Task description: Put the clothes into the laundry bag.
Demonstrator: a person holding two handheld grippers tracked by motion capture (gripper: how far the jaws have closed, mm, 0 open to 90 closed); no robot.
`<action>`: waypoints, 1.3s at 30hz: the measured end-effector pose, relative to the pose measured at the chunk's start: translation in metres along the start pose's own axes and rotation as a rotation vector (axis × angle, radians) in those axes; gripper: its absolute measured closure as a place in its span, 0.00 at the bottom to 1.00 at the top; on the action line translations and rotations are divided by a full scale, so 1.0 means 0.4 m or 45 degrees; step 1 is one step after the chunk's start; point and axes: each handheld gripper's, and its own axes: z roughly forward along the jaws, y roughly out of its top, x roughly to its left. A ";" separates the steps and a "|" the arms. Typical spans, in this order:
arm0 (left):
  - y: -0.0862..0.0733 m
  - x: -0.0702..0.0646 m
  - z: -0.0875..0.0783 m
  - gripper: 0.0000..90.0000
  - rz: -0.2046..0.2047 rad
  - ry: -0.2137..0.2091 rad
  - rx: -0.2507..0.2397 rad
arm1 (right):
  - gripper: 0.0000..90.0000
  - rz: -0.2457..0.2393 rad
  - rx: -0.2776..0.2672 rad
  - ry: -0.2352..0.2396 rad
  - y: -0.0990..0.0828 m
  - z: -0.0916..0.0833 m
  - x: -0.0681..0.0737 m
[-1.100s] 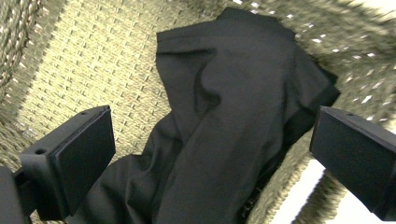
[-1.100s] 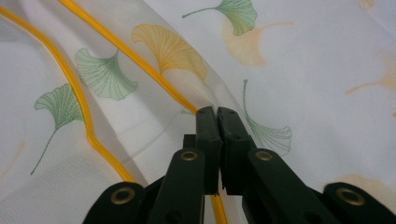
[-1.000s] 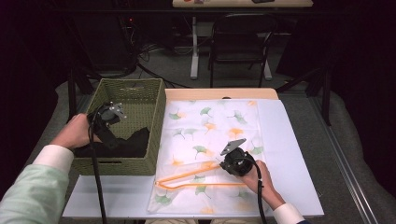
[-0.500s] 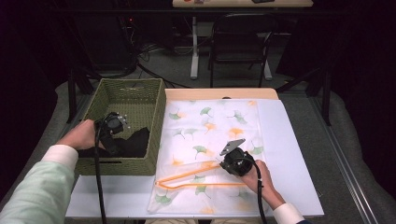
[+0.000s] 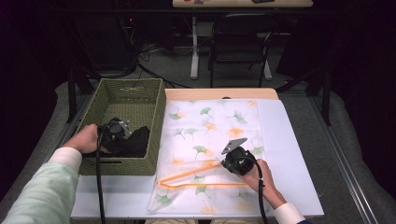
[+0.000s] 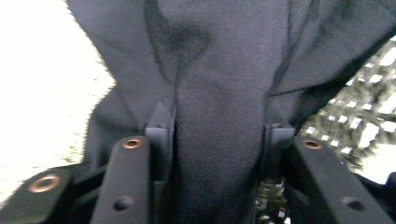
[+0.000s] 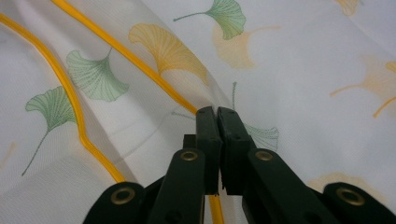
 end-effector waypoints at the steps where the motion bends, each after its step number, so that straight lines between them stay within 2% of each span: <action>1: 0.000 0.005 -0.003 0.67 -0.015 0.015 -0.003 | 0.98 -0.001 0.002 -0.001 0.000 0.001 0.000; 3: 0.002 0.013 0.001 0.67 -0.039 0.036 -0.016 | 0.98 0.001 0.002 -0.002 0.000 0.002 0.000; 5: 0.004 0.019 0.008 0.66 -0.054 0.028 -0.018 | 0.98 0.004 0.008 -0.003 0.001 0.003 0.003; 10: 0.003 0.021 0.018 0.51 -0.058 -0.021 -0.005 | 0.98 -0.014 0.012 0.002 0.000 0.006 0.003; 13: 0.005 0.026 0.040 0.39 -0.074 -0.034 0.044 | 0.98 -0.008 0.015 0.007 -0.002 0.008 0.003; 16: 0.011 0.030 0.059 0.36 -0.068 -0.056 0.081 | 0.98 -0.005 0.017 0.009 -0.002 0.009 0.003; 19: 0.014 0.030 0.067 0.39 -0.061 -0.069 0.093 | 0.98 -0.013 0.020 0.012 -0.002 0.011 0.003; 21: 0.011 0.027 0.065 0.48 -0.063 -0.075 0.080 | 0.98 -0.015 0.023 0.006 -0.003 0.011 0.004; 23: 0.008 0.022 0.058 0.59 -0.043 -0.051 0.053 | 0.98 -0.021 0.028 0.014 -0.004 0.011 0.005; 25: 0.003 0.019 0.049 0.65 -0.043 -0.037 0.030 | 0.98 -0.019 0.032 0.014 -0.004 0.010 0.006; 28: -0.004 0.015 0.035 0.67 -0.035 -0.039 0.011 | 0.98 -0.016 0.030 0.011 -0.003 0.009 0.008; 30: -0.006 0.016 0.024 0.68 -0.047 -0.044 0.008 | 0.98 -0.025 0.029 0.011 -0.003 0.008 0.007; 35: -0.008 0.012 -0.018 0.68 -0.047 -0.017 -0.010 | 0.98 -0.019 0.026 0.020 -0.003 0.007 0.008; 39: -0.007 0.007 -0.063 0.68 -0.046 0.009 -0.055 | 0.98 -0.014 0.018 0.022 -0.005 0.003 0.006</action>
